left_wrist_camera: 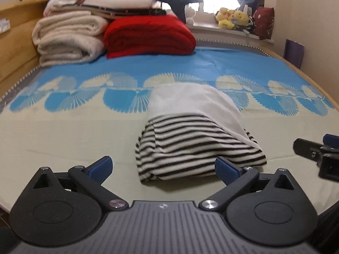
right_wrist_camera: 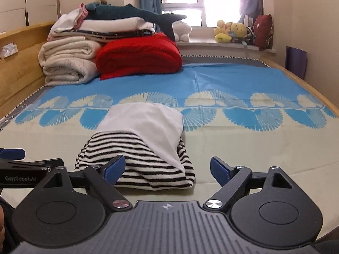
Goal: Fold small clothes
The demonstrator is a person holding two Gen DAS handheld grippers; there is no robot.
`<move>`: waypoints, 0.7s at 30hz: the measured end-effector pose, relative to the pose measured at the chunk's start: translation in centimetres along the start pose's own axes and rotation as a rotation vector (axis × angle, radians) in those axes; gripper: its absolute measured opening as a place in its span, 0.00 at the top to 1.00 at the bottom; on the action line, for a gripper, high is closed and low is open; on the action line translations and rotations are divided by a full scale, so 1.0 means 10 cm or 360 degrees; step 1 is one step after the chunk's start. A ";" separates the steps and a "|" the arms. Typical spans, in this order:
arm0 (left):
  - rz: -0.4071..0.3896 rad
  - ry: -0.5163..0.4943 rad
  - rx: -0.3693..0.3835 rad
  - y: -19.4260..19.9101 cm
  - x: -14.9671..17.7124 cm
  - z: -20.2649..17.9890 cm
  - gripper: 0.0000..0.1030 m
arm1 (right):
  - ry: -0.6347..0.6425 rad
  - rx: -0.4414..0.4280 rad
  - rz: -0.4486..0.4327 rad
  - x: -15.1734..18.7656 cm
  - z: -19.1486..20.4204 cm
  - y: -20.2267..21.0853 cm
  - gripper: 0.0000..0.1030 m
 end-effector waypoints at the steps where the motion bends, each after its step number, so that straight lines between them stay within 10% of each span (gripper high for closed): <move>1: 0.0024 0.0003 0.0009 -0.02 0.03 -0.02 0.00 | 0.0020 0.0010 0.0001 0.01 0.02 -0.01 0.14; 21: 0.0011 0.0087 -0.0006 -0.06 0.02 0.00 0.01 | 0.0067 -0.0016 -0.0017 -0.09 0.29 -0.18 0.14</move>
Point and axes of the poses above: each gripper's, at about its wrist camera, not at the fingertips, and y roughly against the way its jaws point, z to its left, x to its underside, the point moved 10 cm from there along -y, roughly the way its jaws point, and after that the axes turned 8 degrees about y, right-handed, at the moved point
